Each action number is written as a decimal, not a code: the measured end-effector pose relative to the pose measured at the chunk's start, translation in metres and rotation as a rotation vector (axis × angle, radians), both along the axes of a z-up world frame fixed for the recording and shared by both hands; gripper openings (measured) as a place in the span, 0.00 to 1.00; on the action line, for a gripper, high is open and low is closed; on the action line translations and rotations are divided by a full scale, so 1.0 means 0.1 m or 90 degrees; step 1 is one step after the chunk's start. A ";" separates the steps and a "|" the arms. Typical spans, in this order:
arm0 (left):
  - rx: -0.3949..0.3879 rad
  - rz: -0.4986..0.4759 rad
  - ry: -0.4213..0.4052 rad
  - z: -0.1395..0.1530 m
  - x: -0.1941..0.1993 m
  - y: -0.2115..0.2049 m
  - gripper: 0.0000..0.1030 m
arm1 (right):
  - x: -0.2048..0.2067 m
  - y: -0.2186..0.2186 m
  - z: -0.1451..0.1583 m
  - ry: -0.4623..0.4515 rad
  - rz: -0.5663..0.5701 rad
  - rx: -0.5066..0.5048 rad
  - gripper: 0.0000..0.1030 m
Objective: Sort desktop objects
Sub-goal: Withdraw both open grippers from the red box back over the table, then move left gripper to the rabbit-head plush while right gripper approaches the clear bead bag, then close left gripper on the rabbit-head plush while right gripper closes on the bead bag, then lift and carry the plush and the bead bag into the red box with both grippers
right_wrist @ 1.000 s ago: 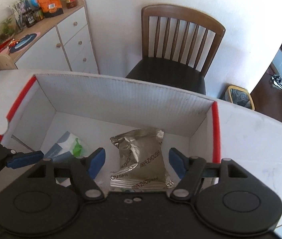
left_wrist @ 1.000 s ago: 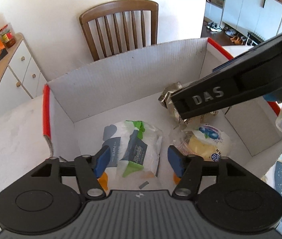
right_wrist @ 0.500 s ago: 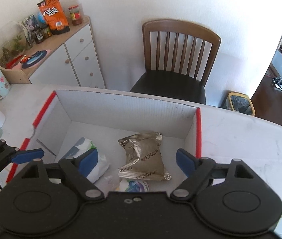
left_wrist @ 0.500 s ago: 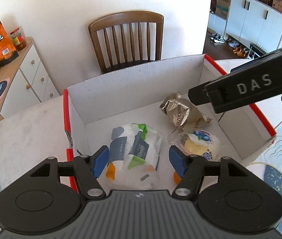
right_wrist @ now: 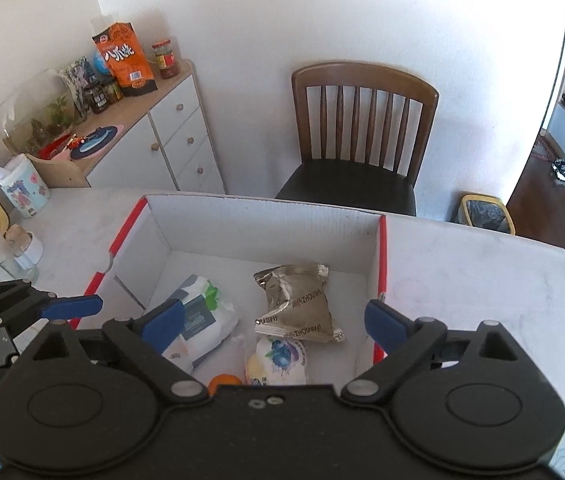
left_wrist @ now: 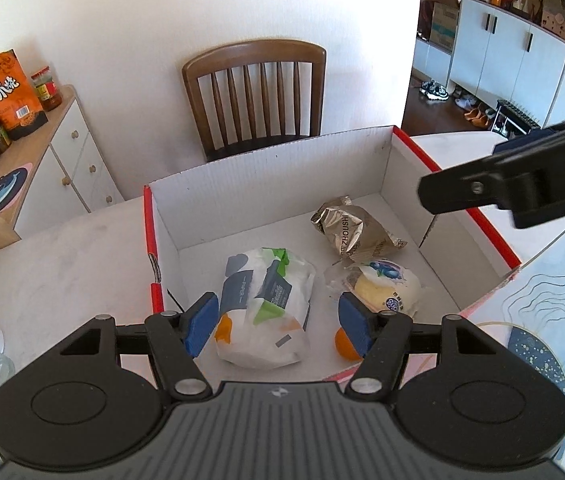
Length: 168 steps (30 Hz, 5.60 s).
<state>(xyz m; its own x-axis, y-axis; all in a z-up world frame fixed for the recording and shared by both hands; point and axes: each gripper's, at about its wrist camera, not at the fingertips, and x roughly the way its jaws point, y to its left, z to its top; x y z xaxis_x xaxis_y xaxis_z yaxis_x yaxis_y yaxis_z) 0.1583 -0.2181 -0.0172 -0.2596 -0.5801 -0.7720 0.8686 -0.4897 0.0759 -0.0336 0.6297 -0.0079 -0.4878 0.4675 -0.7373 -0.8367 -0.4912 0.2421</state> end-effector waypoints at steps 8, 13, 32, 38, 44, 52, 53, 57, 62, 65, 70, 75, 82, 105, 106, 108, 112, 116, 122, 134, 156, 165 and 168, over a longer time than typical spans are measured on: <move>-0.010 0.014 0.012 0.09 0.06 0.15 0.75 | 0.18 -0.23 0.08 0.016 -0.018 0.003 0.97; -0.017 0.014 0.018 0.14 0.09 0.27 0.81 | 0.29 -0.37 0.10 0.025 -0.023 0.001 0.97; -0.037 0.001 0.040 0.27 0.21 0.90 0.98 | 0.50 -1.00 0.19 0.047 -0.022 0.011 0.99; -0.032 0.009 0.052 0.29 0.29 1.13 0.98 | 0.58 -1.25 0.20 0.052 -0.027 0.023 0.99; -0.024 0.004 0.062 0.27 0.37 1.34 0.98 | 0.66 -1.46 0.17 0.069 -0.038 0.015 0.99; -0.012 0.001 0.075 0.21 0.46 1.59 0.98 | 0.73 -1.71 0.07 0.070 -0.054 0.004 0.99; -0.011 0.000 0.075 0.20 0.47 1.63 0.98 | 0.74 -1.73 0.05 0.072 -0.057 0.004 0.99; 0.001 -0.021 0.068 0.11 0.50 1.77 0.99 | 0.79 -1.82 -0.01 0.076 -0.069 -0.003 0.99; 0.014 -0.032 0.064 -0.02 0.53 1.94 0.99 | 0.81 -1.92 -0.14 0.065 -0.073 -0.016 0.99; 0.025 -0.037 0.064 -0.11 0.56 2.04 0.99 | 0.80 -2.00 -0.22 0.058 -0.072 -0.024 0.99; 0.026 -0.043 0.055 -0.25 0.60 2.19 0.99 | 0.77 -2.13 -0.35 0.046 -0.069 -0.038 0.99; 0.035 -0.024 0.050 -0.40 0.66 2.22 0.99 | 0.70 -2.28 -0.48 0.034 -0.059 -0.053 0.99; 0.039 -0.005 0.025 -0.64 0.73 2.14 0.99 | 0.54 -2.39 -0.68 0.019 -0.049 -0.072 0.97; 0.047 0.051 -0.029 -1.00 0.80 1.83 0.97 | 0.01 -2.50 -1.21 -0.079 0.064 -0.095 0.78; 0.048 0.052 -0.028 -1.01 0.80 1.82 0.97 | -0.01 -2.50 -1.22 -0.081 0.068 -0.096 0.76; 0.050 0.052 -0.025 -1.02 0.79 1.81 0.97 | -0.03 -2.49 -1.23 -0.083 0.073 -0.095 0.76; 0.053 0.047 -0.025 -1.04 0.76 1.79 0.93 | -0.07 -2.46 -1.24 -0.087 0.080 -0.095 0.72; 0.057 0.042 -0.028 -1.06 0.72 1.78 0.86 | -0.13 -2.46 -1.26 -0.096 0.094 -0.102 0.61; 0.055 0.021 -0.045 -1.11 0.63 1.75 0.77 | -0.23 -2.52 -1.27 -0.118 0.118 -0.083 0.58; 0.052 -0.020 -0.064 -1.15 0.53 1.78 0.52 | -0.25 -2.54 -1.23 -0.132 0.112 -0.090 0.47; 0.078 0.009 -0.027 -1.10 0.74 1.80 0.47 | 0.32 -2.60 -1.15 -0.182 0.026 -0.087 0.30; 0.084 0.009 0.009 -0.90 0.83 1.90 0.47 | 0.54 -2.62 -1.03 -0.148 -0.027 -0.092 0.30; 0.089 0.005 0.020 -0.84 0.85 1.95 0.47 | 0.59 -2.63 -0.99 -0.134 -0.042 -0.092 0.30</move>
<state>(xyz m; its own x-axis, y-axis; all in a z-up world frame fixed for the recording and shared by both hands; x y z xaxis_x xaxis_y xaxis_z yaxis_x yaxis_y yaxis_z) 0.2436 -0.0234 -0.1010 -0.2811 -0.4688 -0.8374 0.8730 -0.4873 -0.0202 0.0259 0.3669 -0.1066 -0.2879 0.3752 -0.8811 -0.9053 -0.4068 0.1225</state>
